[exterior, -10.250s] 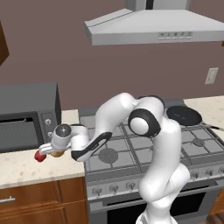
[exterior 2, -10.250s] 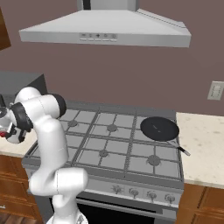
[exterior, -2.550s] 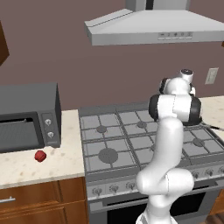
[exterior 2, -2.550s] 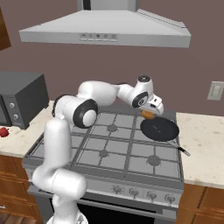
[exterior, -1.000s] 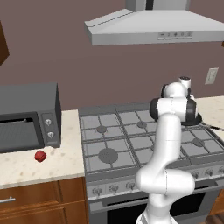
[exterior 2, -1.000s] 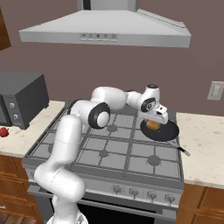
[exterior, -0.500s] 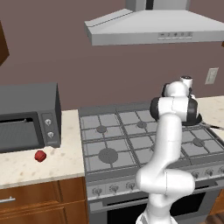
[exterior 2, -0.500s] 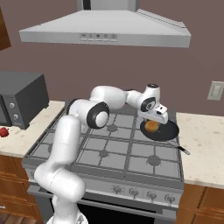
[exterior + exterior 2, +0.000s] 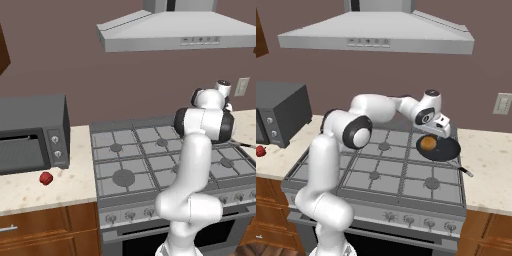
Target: Put the bell pepper and potato in the pan. Then turn on the rear right burner and set the heat to medium.
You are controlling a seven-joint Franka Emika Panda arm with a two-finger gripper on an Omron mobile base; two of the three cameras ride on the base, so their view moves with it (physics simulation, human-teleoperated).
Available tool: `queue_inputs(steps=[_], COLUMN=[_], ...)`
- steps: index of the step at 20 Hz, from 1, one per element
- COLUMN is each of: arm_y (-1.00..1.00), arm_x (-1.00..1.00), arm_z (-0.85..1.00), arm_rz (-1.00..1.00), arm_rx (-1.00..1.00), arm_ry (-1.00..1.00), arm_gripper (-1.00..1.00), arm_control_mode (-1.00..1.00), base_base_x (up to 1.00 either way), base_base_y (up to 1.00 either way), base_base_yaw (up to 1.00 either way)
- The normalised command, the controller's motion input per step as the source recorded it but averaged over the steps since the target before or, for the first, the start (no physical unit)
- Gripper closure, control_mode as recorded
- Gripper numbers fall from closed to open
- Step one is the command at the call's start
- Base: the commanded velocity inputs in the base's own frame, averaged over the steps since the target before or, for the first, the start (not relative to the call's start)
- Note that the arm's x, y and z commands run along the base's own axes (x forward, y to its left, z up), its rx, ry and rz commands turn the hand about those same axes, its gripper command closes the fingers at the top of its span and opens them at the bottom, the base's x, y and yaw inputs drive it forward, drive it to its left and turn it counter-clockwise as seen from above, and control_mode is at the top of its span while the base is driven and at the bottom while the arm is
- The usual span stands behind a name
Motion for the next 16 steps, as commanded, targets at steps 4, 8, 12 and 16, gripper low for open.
queue_inputs(steps=[4,8,12,16], arm_y=[0.20,0.41,0.65,0.96], arm_x=[-0.94,-0.93,-0.58,-0.32], arm_z=[0.24,0.01,-0.05,0.00], arm_rz=[0.00,0.03,0.16,0.17], arm_rx=[0.00,0.01,0.04,0.01], arm_ry=[-0.12,-0.13,0.00,0.01], arm_gripper=[-1.00,-1.00,-1.00,-1.00], arm_control_mode=[-1.00,-1.00,-1.00,-1.00], base_base_x=[0.00,0.00,0.00,0.00], base_base_y=[0.00,0.00,0.00,0.00], base_base_yaw=[0.00,0.00,0.00,0.00])
